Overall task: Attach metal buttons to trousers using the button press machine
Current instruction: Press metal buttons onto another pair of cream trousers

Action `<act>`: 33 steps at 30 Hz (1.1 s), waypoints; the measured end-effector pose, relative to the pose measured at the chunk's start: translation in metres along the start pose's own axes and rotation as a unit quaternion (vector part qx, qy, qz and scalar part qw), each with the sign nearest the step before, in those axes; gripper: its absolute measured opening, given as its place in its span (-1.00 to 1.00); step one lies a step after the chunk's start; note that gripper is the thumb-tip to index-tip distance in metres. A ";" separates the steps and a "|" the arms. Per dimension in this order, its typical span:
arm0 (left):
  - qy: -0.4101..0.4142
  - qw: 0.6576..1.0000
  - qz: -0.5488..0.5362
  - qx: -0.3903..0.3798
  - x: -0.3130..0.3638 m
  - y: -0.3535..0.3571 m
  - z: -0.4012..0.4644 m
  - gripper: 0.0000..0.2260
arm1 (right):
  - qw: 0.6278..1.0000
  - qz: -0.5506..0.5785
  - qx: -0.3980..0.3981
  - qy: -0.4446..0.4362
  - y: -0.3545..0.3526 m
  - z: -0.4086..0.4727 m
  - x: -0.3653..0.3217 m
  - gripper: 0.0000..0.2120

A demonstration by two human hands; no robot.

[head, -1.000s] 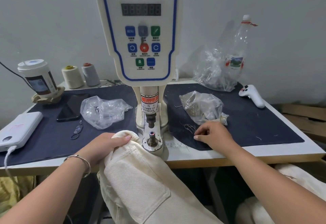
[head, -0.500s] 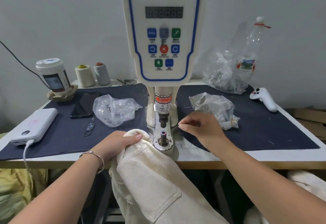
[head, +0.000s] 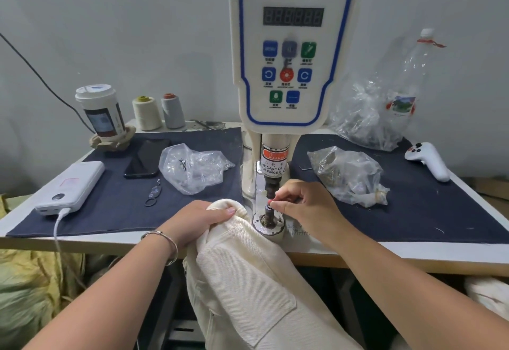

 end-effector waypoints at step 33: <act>0.036 0.965 -0.106 -0.239 0.107 0.098 -0.111 -0.47 | 0.820 0.207 -0.528 0.082 -0.009 -0.094 -0.024 -0.37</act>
Point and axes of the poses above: each hand's wrist, its own z-axis towards the middle knuckle, its own y-axis out of the palm, x = y × z, the point moved 7 cm from there along z, towards the middle knuckle, and after that the axes turned 8 degrees about y, right-handed, at the moved point
